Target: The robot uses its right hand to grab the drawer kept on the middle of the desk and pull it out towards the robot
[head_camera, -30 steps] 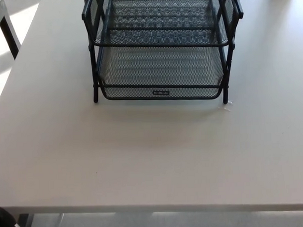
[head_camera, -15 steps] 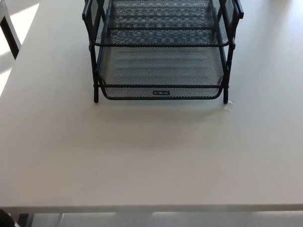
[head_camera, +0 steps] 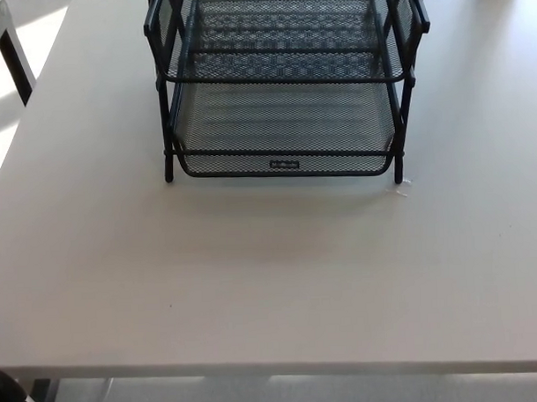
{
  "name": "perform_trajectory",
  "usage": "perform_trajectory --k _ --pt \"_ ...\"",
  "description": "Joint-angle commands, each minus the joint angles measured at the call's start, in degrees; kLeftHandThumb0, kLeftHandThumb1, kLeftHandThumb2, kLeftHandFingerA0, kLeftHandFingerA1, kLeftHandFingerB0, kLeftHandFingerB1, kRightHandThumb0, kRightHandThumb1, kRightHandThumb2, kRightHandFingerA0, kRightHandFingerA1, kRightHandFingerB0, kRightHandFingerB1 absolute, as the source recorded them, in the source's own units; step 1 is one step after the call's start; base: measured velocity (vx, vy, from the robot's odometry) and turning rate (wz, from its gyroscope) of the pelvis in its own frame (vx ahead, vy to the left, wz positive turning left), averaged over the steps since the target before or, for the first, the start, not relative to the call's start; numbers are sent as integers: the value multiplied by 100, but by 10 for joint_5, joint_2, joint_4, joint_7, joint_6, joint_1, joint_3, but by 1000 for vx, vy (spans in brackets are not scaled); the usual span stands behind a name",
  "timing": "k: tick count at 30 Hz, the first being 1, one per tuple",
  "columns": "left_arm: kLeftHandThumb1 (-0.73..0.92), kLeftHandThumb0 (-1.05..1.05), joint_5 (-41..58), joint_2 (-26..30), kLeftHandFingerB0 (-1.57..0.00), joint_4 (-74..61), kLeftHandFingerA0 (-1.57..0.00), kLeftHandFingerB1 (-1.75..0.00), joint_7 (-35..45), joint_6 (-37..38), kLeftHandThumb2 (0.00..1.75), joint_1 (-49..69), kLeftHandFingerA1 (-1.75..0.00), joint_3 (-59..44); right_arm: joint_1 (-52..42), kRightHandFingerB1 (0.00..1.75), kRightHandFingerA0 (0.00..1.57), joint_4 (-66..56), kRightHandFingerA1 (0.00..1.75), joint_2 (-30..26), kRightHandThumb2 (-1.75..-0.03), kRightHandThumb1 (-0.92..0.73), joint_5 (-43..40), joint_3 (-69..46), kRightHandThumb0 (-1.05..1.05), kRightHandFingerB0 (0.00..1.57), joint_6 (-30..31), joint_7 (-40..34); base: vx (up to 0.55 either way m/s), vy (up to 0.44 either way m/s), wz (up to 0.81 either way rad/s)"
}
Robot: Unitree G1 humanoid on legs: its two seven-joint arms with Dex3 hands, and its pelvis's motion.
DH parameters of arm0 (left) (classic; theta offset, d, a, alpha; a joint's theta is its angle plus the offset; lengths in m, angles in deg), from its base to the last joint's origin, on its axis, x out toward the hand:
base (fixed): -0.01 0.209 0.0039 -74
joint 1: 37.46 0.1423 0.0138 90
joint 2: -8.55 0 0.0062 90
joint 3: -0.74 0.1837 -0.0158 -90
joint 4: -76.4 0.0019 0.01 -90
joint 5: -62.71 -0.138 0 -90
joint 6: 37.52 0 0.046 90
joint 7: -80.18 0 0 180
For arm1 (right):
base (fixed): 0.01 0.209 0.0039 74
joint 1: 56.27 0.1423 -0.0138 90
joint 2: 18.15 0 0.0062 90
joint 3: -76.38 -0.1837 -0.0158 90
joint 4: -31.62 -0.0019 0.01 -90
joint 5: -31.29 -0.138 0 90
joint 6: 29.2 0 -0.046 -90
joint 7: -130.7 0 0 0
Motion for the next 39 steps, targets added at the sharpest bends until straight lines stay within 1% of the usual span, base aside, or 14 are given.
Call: perform_trajectory --k 1,10,11,13,14,15,16,21,23,26,27,34,35,39 --pt "54 -33 -2 -1 -80 -2 -82 -59 10 -3 56 2 -88 -7 -13 46 61 -19 92 -23 -87 -51 2 -12 -71 18 32 -8 0 0 0" --pt "55 -33 -2 0 -79 -2 -80 -57 13 0 56 10 -85 -11 -28 29 51 -64 76 -86 -59 -63 -22 -82 -65 25 30 4 0 0 0" --pt "54 -32 -2 -1 -79 -4 -79 -58 13 -3 56 12 -87 -12 -34 32 71 -80 129 -91 -58 -61 -14 -97 -65 31 22 -21 0 0 0" --pt "54 -32 -2 -2 -79 -6 -79 -58 14 -4 56 12 -87 -13 -39 32 71 -91 129 -92 -58 -61 -9 -107 -65 31 20 -31 0 0 0" --pt "55 -34 -6 1 -78 -8 -78 -58 16 -8 56 13 -87 -12 -42 31 48 -115 111 -107 -59 -63 -15 -125 -63 29 25 -13 0 0 0" --pt "55 -34 -7 1 -78 -9 -77 -57 16 -6 56 14 -85 -13 -43 43 62 -132 97 -114 -84 -50 7 -127 -68 23 41 -32 0 0 0" --pt "55 -35 -6 0 -79 -9 -78 -56 16 -7 56 14 -85 -13 -43 31 50 -145 103 -117 -59 -61 0 -136 -62 30 40 -22 0 0 0" --pt "56 -33 -8 2 -78 -4 -78 -56 15 5 56 15 -84 -15 -41 32 52 -230 102 -109 -58 -57 22 -166 -64 34 65 -38 0 0 0" --pt "56 -35 -13 3 -78 -6 -78 -56 14 4 57 16 -85 -15 -44 34 37 -323 65 -110 -59 -61 22 -180 -68 27 105 5 0 0 0" --pt "55 -32 -10 1 -78 -5 -78 -55 14 1 56 16 -83 -16 -37 42 26 -396 71 -112 -60 -68 29 -183 -77 14 143 37 0 0 0" --pt "55 -33 -7 0 -78 -5 -78 -55 15 2 56 16 -84 -17 -29 47 22 -432 63 -119 -90 -52 30 -179 -76 8 165 64 0 0 0" --pt "54 -32 -8 1 -78 -3 -79 -58 15 5 56 13 -86 -15 40 42 23 -560 53 -119 -86 -50 59 -136 -70 8 232 129 0 0 0" --pt "55 -32 -7 0 -78 -2 -78 -58 15 5 56 13 -86 -15 52 29 33 -578 49 -115 -59 -61 65 -128 -66 18 236 132 0 0 0" --pt "55 -31 -6 -1 -79 -9 -77 -57 18 -6 56 14 -85 -16 117 40 28 -596 51 -100 -80 -47 48 -88 -65 14 226 152 0 0 0"
